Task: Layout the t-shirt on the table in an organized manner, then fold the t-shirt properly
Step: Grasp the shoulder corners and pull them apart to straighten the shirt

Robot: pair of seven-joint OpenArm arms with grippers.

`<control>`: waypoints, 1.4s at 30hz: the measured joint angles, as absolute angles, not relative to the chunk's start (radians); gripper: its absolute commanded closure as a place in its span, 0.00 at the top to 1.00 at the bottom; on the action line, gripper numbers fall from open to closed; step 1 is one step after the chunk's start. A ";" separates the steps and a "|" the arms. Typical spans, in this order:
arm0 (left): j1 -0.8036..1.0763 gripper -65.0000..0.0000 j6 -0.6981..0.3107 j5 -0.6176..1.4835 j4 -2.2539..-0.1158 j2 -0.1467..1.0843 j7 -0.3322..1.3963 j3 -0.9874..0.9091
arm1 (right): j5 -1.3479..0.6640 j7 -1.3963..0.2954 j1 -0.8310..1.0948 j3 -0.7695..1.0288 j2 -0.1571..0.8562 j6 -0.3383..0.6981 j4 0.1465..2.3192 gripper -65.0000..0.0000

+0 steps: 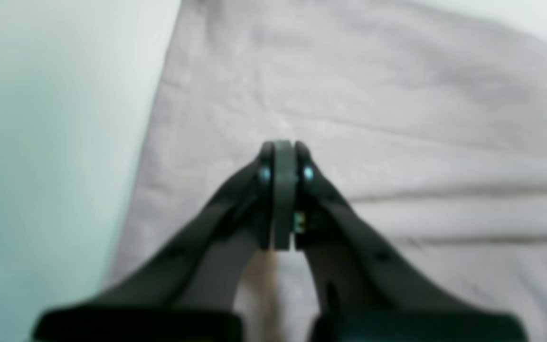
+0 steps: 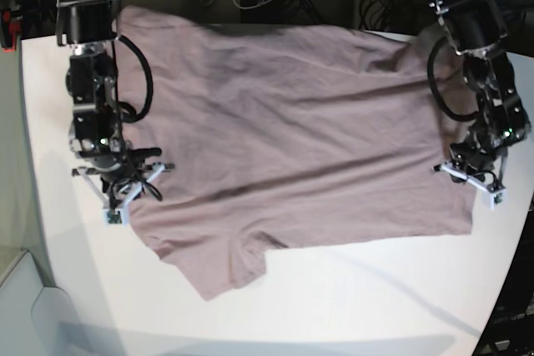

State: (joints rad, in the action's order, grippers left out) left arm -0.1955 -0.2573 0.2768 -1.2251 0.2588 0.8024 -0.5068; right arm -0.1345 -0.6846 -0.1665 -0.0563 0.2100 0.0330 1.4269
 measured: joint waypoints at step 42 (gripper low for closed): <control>-0.115 0.00 -0.256 0.222 -1.386 0.187 1.015 -0.513 | -0.136 -0.648 0.044 -0.022 0.211 0.031 1.485 0.00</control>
